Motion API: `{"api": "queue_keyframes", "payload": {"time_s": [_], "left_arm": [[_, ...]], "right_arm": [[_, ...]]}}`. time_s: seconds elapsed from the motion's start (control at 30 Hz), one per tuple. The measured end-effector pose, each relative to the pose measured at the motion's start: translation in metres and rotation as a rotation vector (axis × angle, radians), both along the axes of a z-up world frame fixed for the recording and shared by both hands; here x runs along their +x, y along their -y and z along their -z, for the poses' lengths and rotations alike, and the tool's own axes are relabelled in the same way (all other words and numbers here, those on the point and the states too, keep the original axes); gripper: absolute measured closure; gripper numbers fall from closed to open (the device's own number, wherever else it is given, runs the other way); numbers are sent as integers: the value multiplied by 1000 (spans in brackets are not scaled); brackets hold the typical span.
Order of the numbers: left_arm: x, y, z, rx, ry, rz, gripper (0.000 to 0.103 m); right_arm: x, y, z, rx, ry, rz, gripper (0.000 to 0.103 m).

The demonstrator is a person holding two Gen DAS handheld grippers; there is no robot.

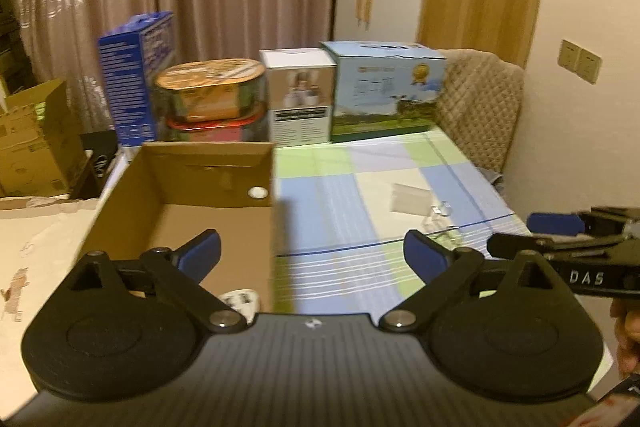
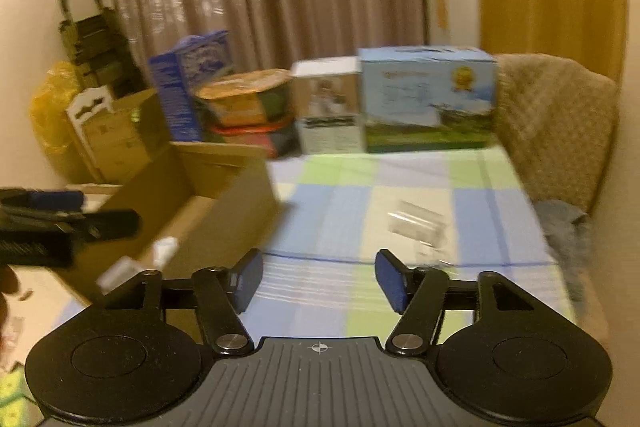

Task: Organize rigid objects
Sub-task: 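Move both tools back over the clear cup and wire stand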

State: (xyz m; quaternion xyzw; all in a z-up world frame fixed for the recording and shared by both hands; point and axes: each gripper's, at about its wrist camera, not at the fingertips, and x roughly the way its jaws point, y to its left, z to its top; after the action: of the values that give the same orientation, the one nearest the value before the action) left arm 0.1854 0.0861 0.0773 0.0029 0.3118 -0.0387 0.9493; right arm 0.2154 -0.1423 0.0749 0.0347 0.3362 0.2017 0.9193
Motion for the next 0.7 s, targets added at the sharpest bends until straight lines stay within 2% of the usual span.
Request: {"api": "queue_keyframes", "payload": {"time_s": [0.17,0.33,0.5,0.7], "left_arm": [[14,35,14,0,-7,37,1],[32,66,33,13,2,43,1],[53,87,58,-6,-12,49,1],[85,98,91,-7,-19,22,1]], "right_arm": [[0,56,29,-15,-47,90,38],[1,95,49,-38,-63,152,31],[13,108,66,-11,-57,160,28],[35,104,94,5,-38,109,28]]}}
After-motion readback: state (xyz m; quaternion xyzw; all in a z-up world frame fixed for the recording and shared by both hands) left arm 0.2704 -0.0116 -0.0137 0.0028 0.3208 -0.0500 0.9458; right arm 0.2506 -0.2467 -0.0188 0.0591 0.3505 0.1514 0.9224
